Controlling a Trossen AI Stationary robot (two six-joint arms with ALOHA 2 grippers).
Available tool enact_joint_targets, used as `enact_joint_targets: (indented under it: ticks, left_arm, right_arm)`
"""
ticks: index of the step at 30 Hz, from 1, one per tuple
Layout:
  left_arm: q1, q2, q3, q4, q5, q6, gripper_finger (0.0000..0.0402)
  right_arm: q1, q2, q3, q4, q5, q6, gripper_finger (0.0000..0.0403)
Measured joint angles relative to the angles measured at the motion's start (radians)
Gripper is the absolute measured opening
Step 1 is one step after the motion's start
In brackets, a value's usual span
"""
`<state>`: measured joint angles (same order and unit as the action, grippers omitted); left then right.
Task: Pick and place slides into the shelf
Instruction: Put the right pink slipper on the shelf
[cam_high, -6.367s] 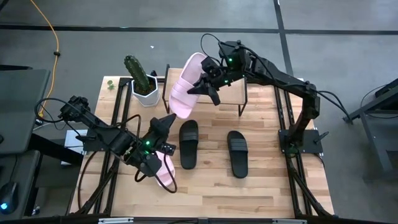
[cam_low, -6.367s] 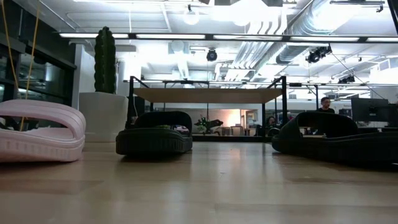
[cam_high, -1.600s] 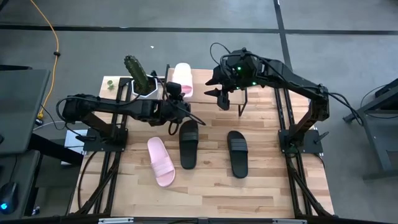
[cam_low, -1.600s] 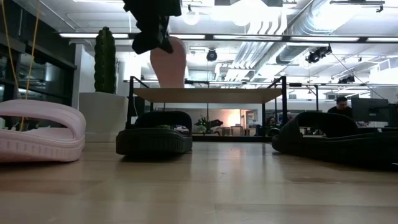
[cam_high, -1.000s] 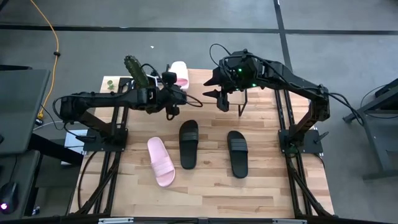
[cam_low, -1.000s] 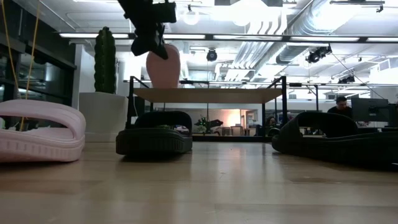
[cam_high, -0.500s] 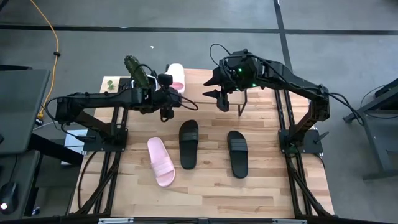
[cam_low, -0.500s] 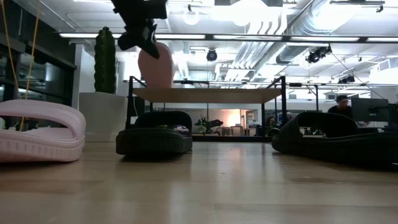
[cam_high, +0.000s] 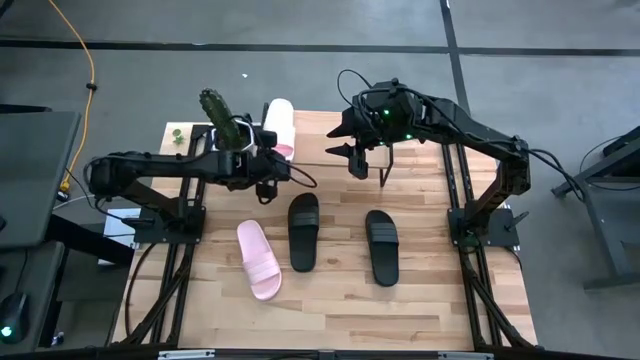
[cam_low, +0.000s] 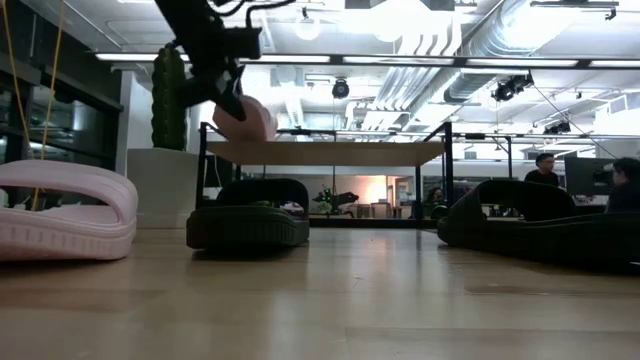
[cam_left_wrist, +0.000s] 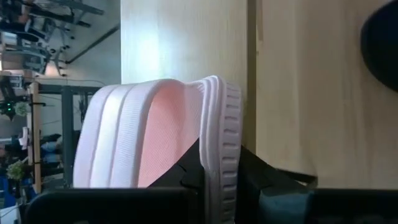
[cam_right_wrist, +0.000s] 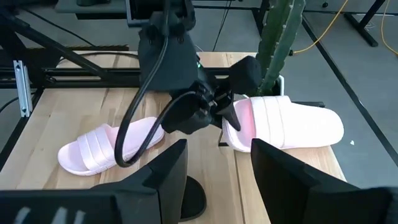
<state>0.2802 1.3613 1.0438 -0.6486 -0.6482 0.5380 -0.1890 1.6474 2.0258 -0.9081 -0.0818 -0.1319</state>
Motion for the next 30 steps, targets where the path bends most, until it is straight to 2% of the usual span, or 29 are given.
enact_joint_targets:
  ticks: [10,30]
  left_arm:
    - [0.001,-0.007,-0.021,0.072,0.009,-0.012,0.0038]
    - [0.001,-0.007,-0.020,-0.011,0.026,-0.073,0.0041]
  right_arm:
    - [0.000,0.000,0.000,0.001,0.000,0.000,0.0169]
    - [0.000,0.000,0.000,0.000,0.000,0.000,0.0169]
